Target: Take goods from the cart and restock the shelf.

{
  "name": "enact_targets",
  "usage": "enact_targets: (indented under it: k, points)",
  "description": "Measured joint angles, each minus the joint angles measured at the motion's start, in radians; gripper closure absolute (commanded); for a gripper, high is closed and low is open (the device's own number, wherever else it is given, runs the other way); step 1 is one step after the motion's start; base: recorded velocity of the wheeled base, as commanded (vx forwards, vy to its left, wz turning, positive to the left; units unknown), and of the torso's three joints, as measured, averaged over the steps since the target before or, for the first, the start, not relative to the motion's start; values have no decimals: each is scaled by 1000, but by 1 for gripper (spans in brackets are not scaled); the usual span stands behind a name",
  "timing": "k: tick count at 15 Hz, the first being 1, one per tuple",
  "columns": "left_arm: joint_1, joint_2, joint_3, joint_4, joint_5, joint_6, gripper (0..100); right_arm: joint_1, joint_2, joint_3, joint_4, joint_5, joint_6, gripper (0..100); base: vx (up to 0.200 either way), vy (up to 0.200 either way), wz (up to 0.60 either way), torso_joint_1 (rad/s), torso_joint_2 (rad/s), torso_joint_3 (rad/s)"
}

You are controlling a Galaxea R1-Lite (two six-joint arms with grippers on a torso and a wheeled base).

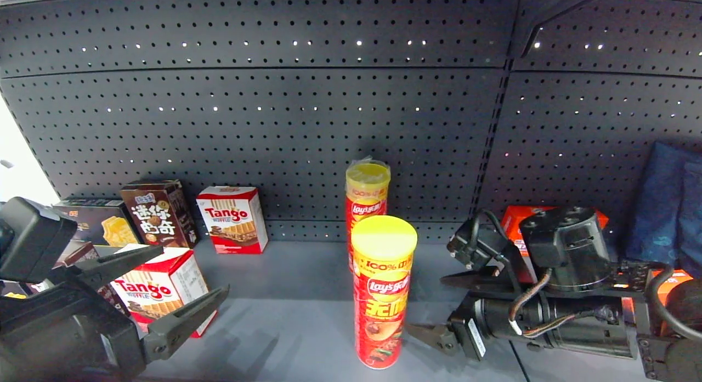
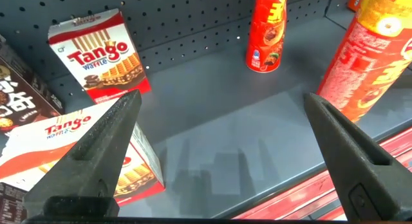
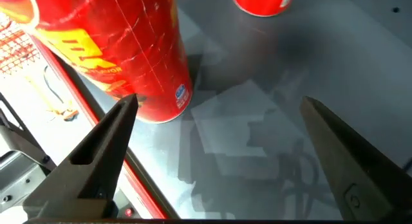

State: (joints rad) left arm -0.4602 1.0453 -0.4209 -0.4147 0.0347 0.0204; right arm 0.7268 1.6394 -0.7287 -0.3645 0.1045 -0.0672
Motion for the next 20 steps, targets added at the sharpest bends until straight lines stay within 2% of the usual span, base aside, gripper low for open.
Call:
enact_targets:
  k: [14, 20]
  points:
    - [0, -3, 5, 0, -1, -5, 0, 6, 9, -2, 0, -15, 0, 0, 0, 0, 0, 0, 0, 0]
    - [0, -4, 7, -1, -1, -23, 0, 12, 24, -4, -1, -15, 0, 0, 0, 0, 0, 0, 0, 0]
